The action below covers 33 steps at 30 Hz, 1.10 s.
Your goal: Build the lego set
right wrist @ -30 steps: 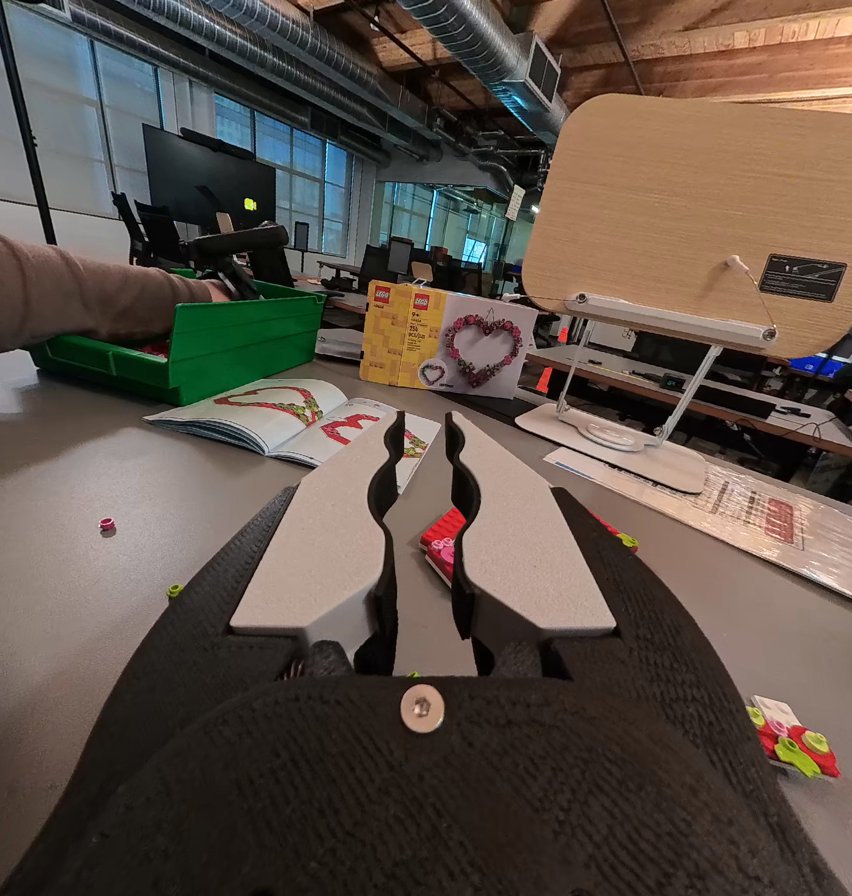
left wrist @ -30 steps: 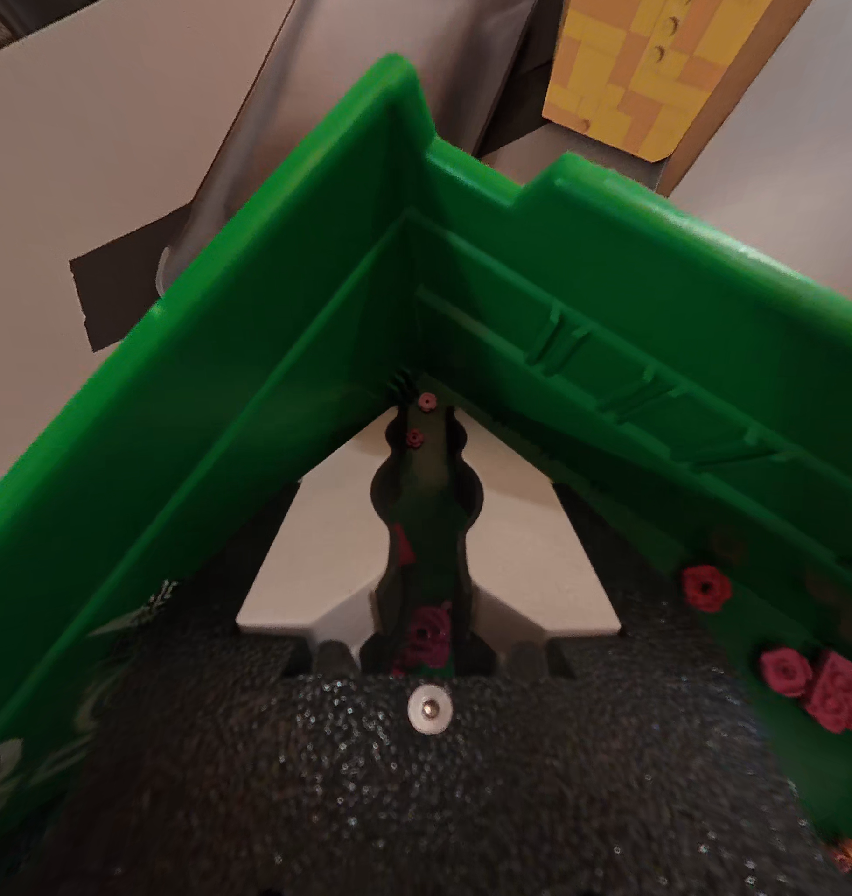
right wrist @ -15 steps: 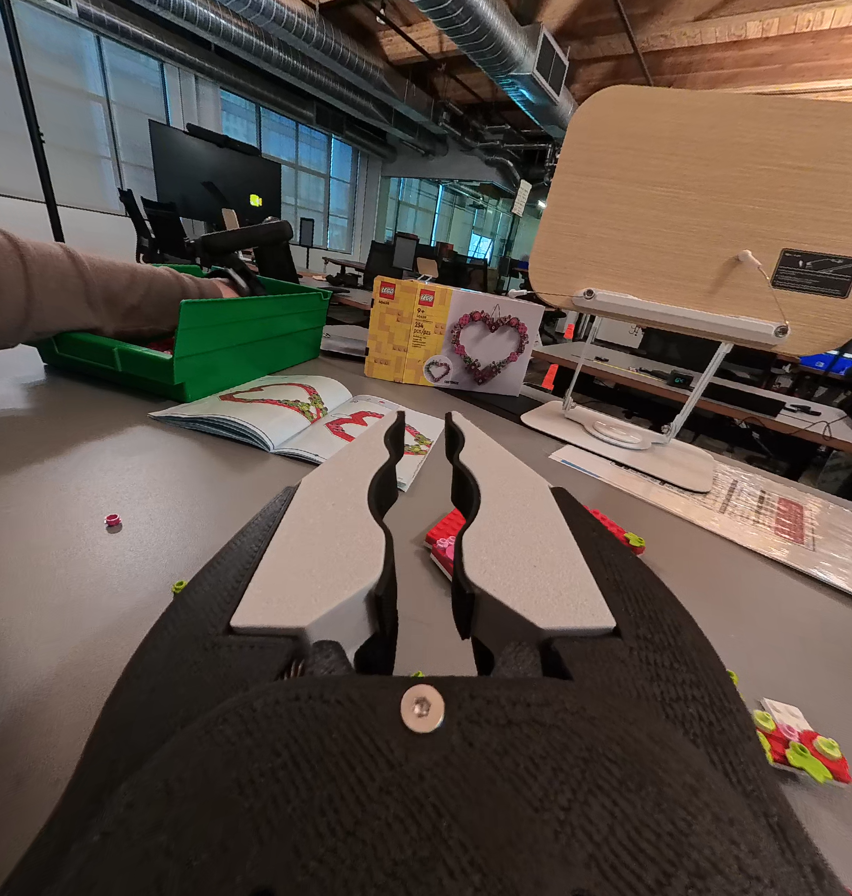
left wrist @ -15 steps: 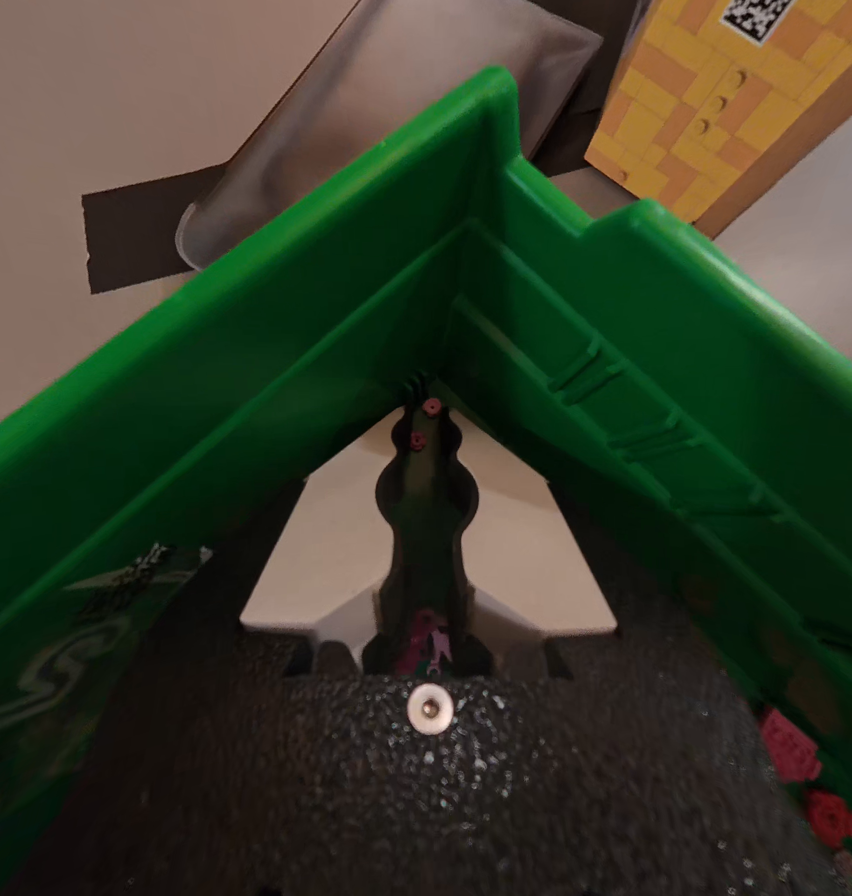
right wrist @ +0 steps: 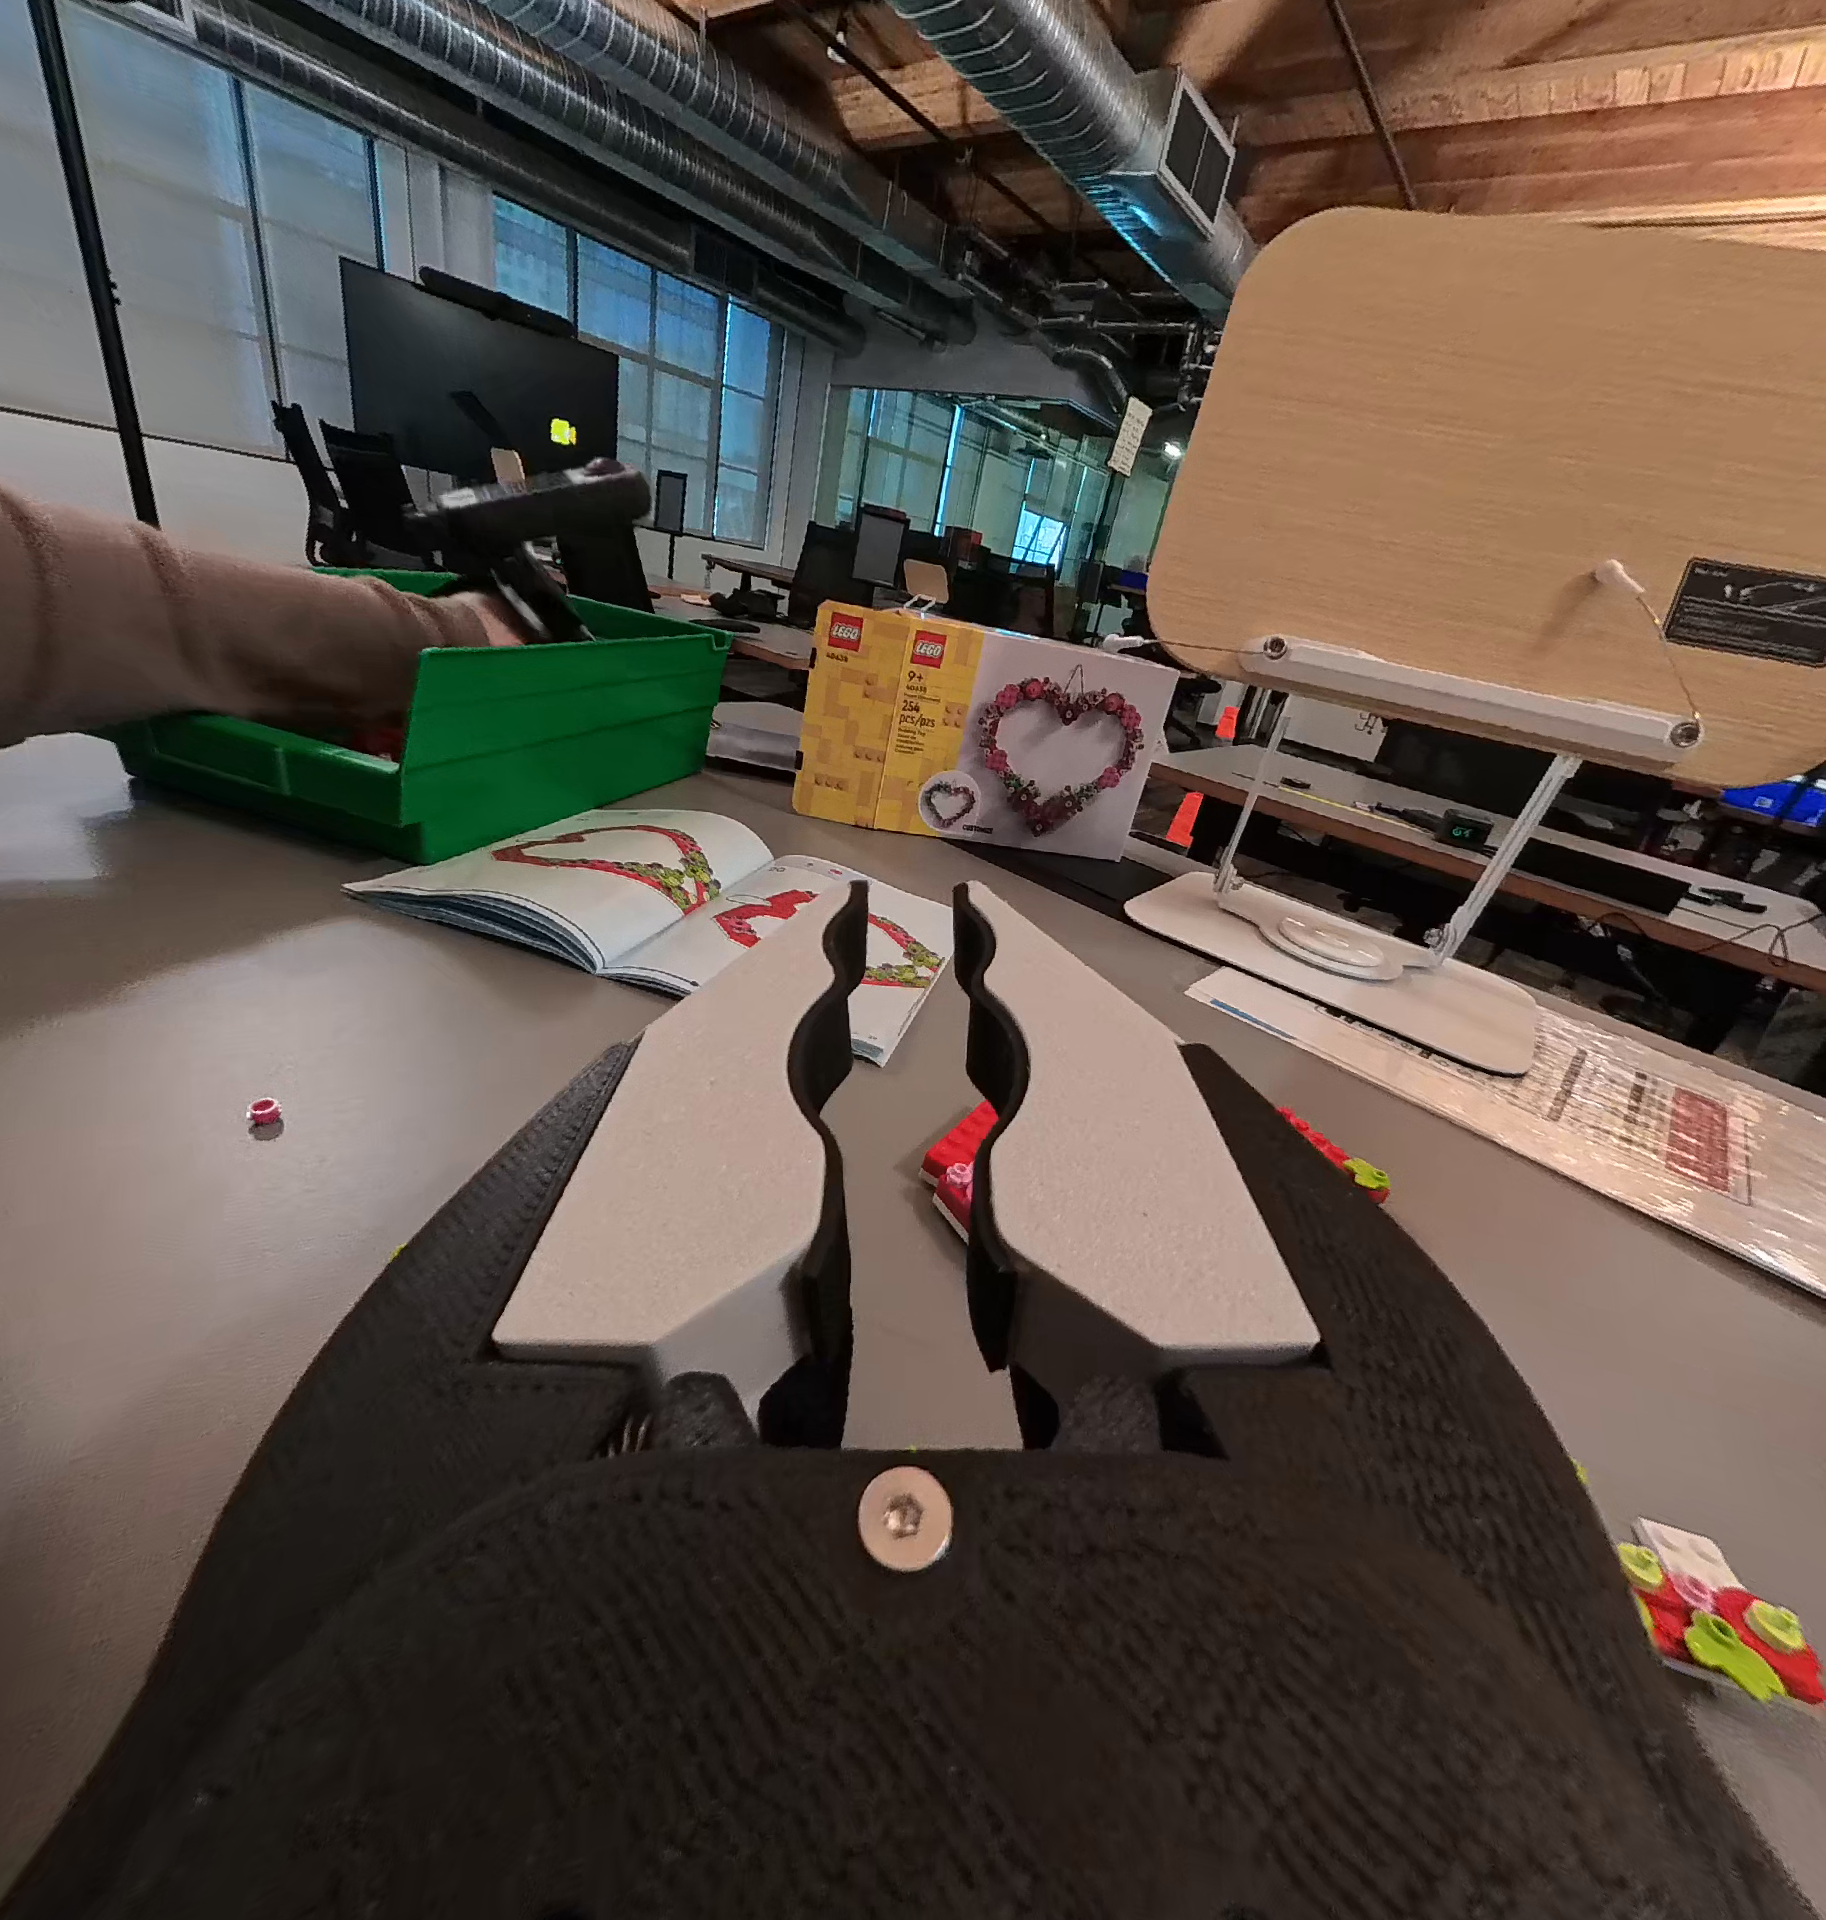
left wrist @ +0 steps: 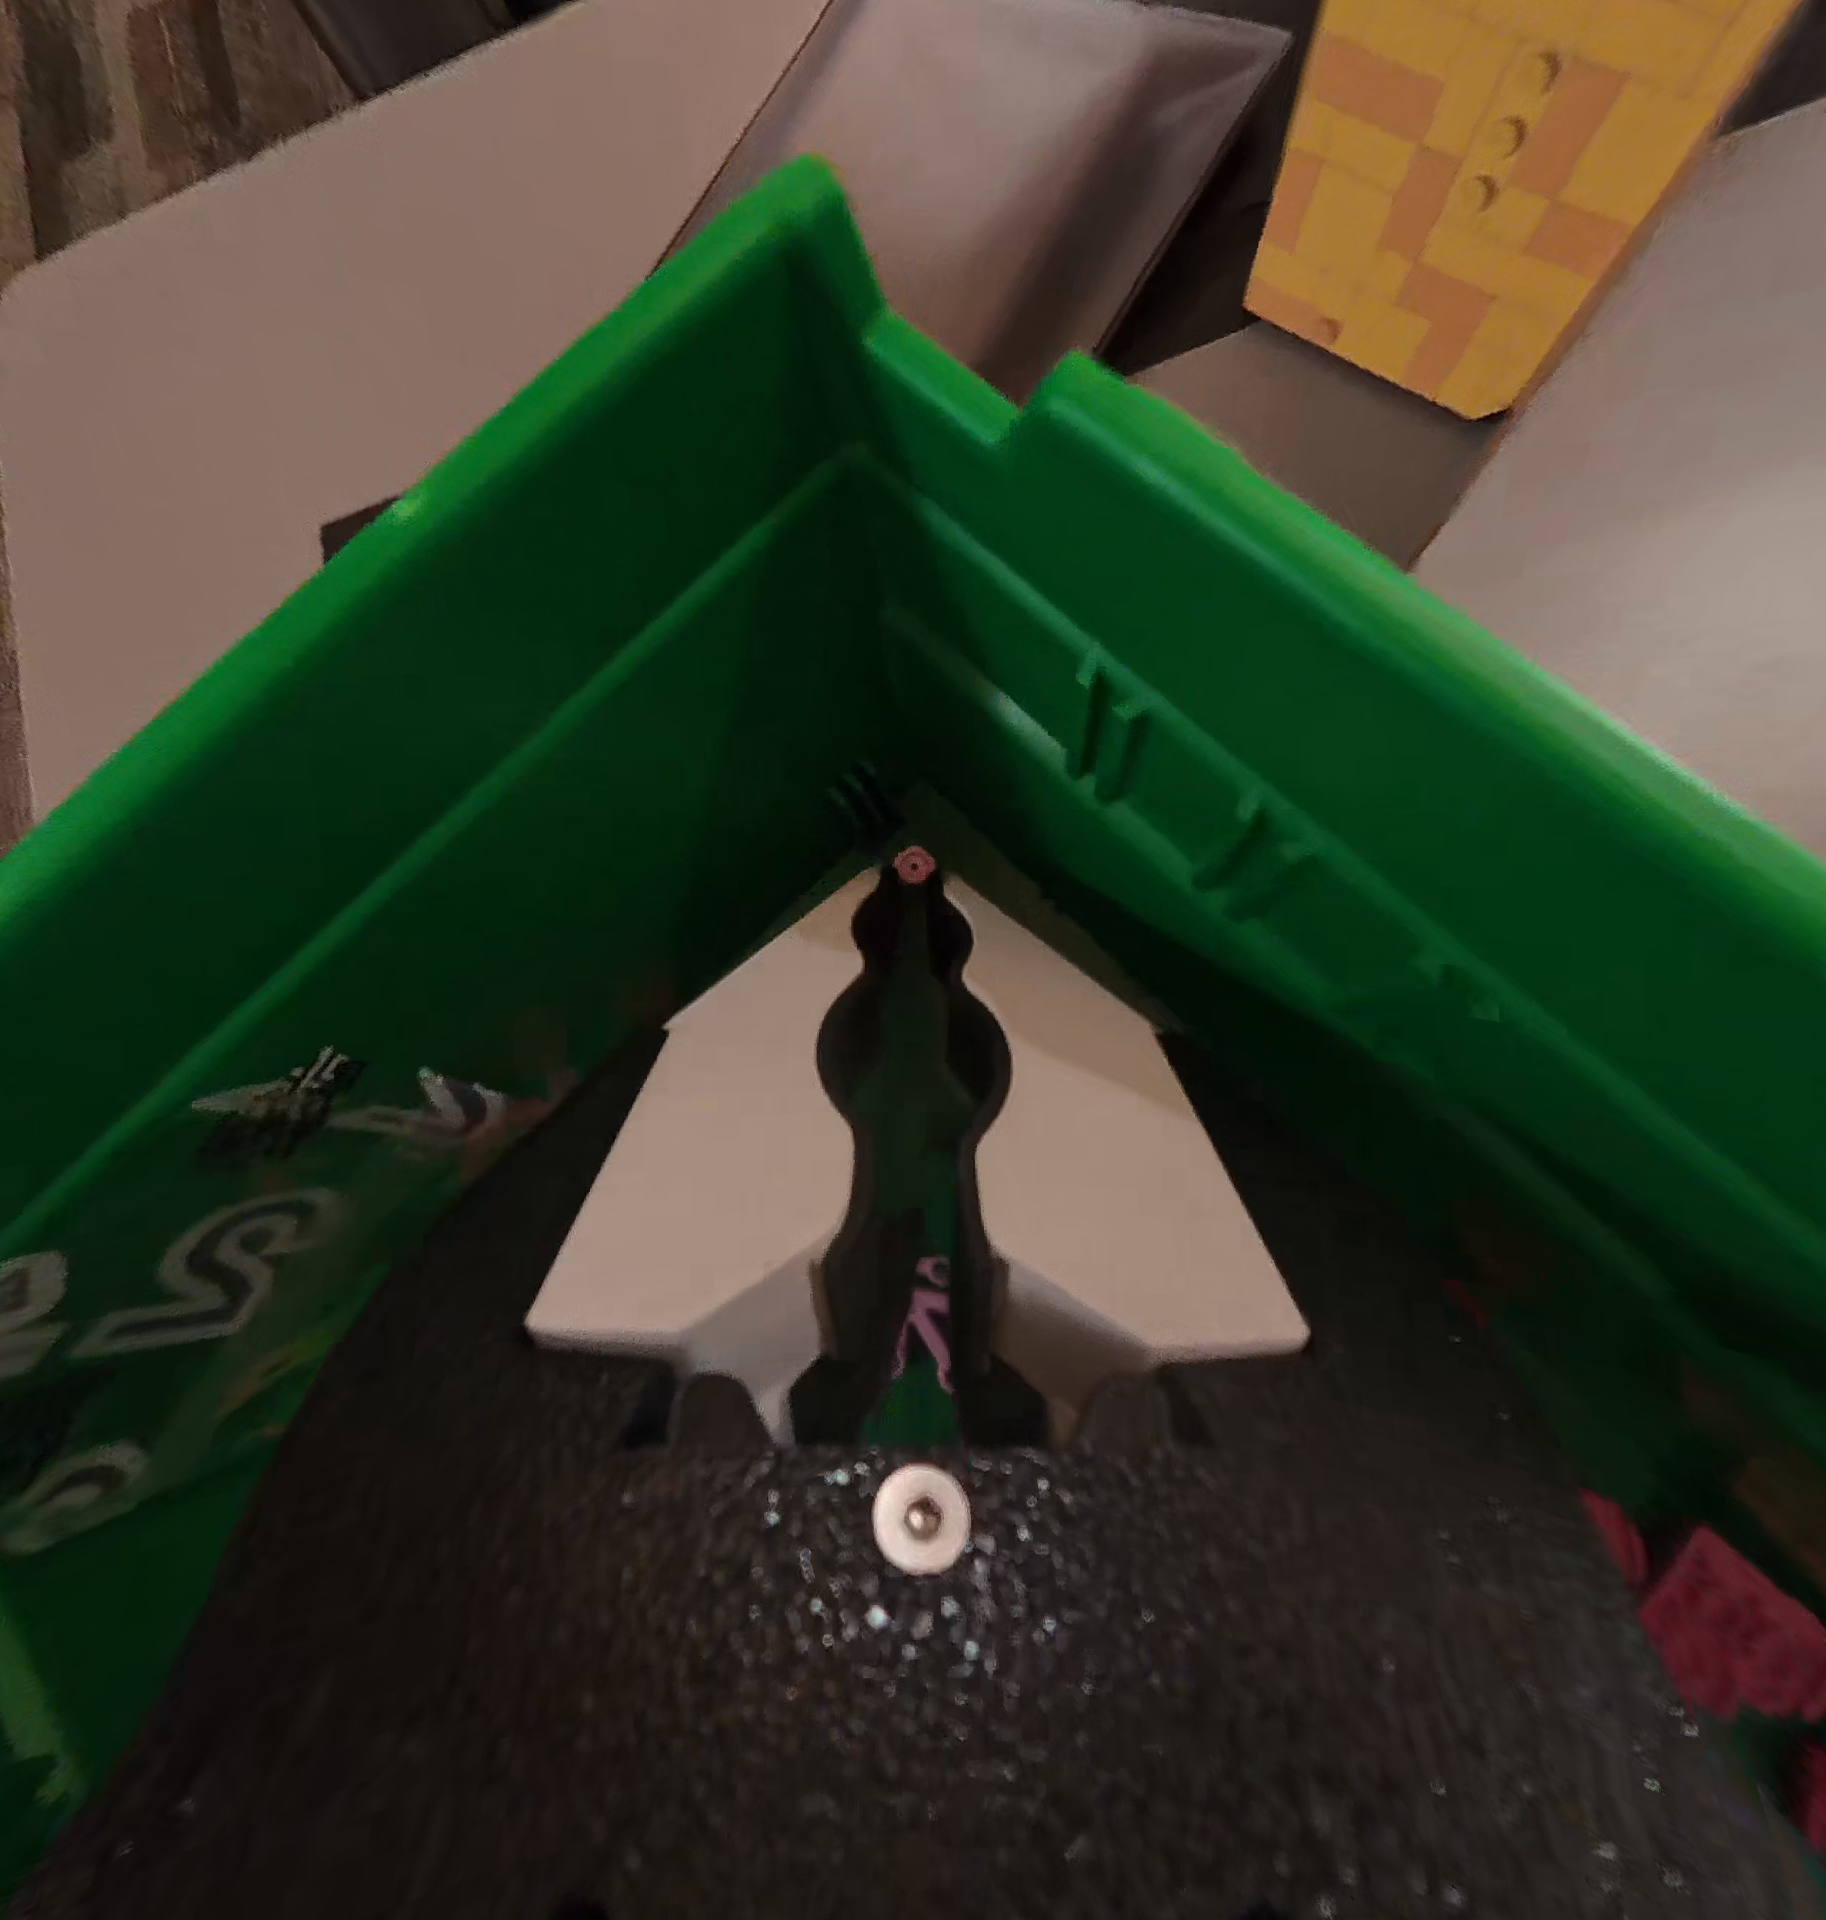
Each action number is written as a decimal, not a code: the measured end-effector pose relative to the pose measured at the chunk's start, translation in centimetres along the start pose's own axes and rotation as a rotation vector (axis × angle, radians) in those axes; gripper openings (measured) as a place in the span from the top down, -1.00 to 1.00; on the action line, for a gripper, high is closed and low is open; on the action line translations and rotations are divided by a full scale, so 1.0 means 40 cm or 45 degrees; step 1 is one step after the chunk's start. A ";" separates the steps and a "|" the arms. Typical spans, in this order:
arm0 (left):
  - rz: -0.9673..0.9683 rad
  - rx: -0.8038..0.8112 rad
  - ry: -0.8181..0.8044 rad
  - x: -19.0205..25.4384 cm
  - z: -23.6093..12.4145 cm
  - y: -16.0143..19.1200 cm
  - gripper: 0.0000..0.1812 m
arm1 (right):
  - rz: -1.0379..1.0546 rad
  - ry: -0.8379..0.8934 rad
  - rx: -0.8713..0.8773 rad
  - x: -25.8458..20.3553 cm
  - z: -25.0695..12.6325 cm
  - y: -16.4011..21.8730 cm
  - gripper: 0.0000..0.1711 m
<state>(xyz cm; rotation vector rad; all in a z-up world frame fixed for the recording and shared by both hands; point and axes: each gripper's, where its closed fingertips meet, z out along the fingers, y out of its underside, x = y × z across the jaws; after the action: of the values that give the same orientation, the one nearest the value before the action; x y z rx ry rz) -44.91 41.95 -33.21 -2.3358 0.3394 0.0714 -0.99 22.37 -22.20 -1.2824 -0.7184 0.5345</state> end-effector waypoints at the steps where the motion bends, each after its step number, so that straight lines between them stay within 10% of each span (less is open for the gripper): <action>1: 0.019 0.025 0.003 0.003 -0.014 -0.004 0.95 | -0.003 0.002 0.005 0.000 -0.001 -0.003 0.83; 15: 0.477 0.606 -0.117 0.210 -0.413 -0.158 1.00 | -0.051 0.012 0.096 -0.002 -0.025 -0.061 0.83; 33: 0.376 0.397 0.234 0.500 -0.390 -0.161 0.90 | -0.246 0.222 0.104 0.105 -0.107 -0.096 0.83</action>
<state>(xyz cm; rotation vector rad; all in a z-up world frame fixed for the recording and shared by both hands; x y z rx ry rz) -24.73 30.89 -20.77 -1.9736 0.7324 -0.0507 4.87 21.69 -18.21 -1.1532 -0.6595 0.2878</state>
